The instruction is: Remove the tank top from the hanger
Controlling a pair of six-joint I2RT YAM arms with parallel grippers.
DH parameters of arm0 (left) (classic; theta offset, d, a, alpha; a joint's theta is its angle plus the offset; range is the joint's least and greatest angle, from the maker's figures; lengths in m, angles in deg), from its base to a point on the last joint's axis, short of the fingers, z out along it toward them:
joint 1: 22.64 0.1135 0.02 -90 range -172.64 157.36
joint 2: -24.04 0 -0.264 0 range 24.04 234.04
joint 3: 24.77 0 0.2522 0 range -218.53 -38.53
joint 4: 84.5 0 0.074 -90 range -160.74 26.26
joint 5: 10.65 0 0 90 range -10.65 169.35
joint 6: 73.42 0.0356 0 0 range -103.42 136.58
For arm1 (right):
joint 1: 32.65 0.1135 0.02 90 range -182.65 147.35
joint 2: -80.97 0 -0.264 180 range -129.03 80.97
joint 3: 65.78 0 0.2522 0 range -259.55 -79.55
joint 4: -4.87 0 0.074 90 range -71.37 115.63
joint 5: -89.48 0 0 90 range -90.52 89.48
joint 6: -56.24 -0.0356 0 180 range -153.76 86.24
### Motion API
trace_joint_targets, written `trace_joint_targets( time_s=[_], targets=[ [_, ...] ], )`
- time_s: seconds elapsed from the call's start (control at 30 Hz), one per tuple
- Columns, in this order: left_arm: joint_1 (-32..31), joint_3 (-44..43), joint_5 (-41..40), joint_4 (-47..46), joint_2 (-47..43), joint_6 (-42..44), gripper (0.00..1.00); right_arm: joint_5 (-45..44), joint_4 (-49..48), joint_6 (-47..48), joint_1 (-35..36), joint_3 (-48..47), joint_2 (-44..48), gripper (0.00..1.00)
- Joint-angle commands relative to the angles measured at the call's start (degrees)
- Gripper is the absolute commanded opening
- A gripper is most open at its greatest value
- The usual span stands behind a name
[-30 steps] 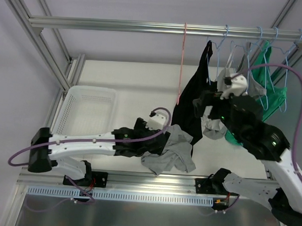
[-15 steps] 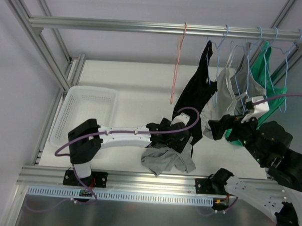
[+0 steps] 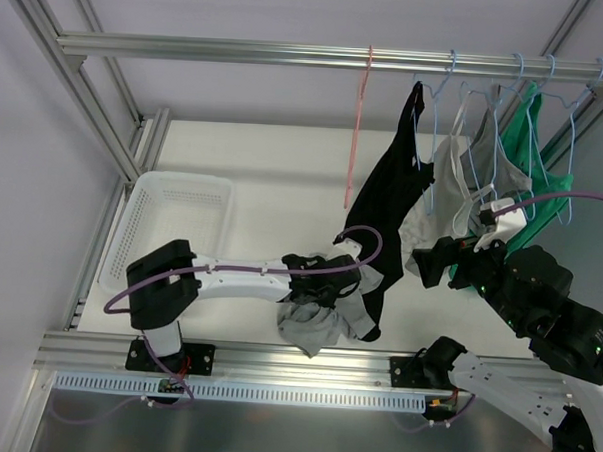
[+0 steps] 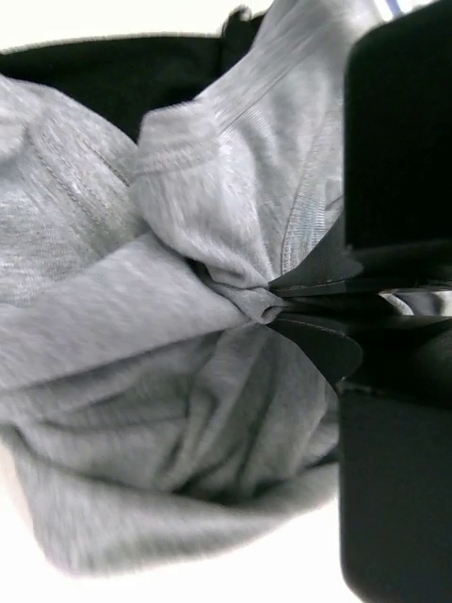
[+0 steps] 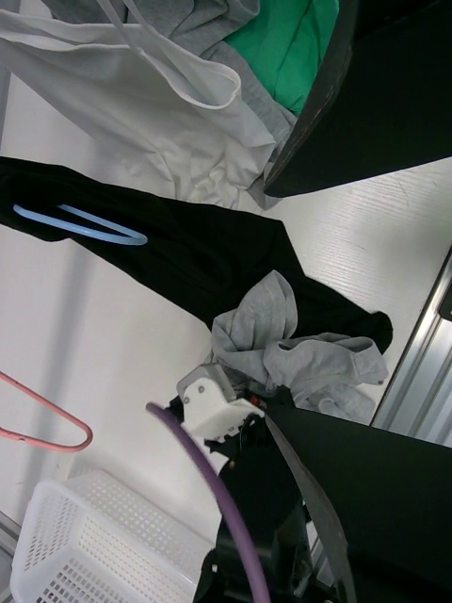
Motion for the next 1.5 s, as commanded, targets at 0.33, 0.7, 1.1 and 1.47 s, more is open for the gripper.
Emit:
trace_joint_targets(
  time_s=[0.33, 0.7, 1.1, 1.47],
  targets=[
    [0.0, 7.1, -25.7, 7.6, -40.7, -1.1, 0.0, -2.2, -1.8, 2.0, 0.1, -0.4, 1.2, 1.0],
    [6.3, -6.9, -39.2, 19.1, -50.7, 5.0, 0.0, -2.7, -2.3, 1.9, 0.1, -3.3, -1.9, 1.0],
    [51.5, -12.5, -11.7, 27.6, -44.8, 1.9, 0.0, -2.9, -2.7, 2.1, 0.1, -4.2, -4.7, 0.99],
    [61.0, 5.2, -8.4, 26.7, -45.8, -5.4, 0.0, -0.8, -3.2, 3.0, 0.1, -4.7, -6.3, 0.99]
  ],
)
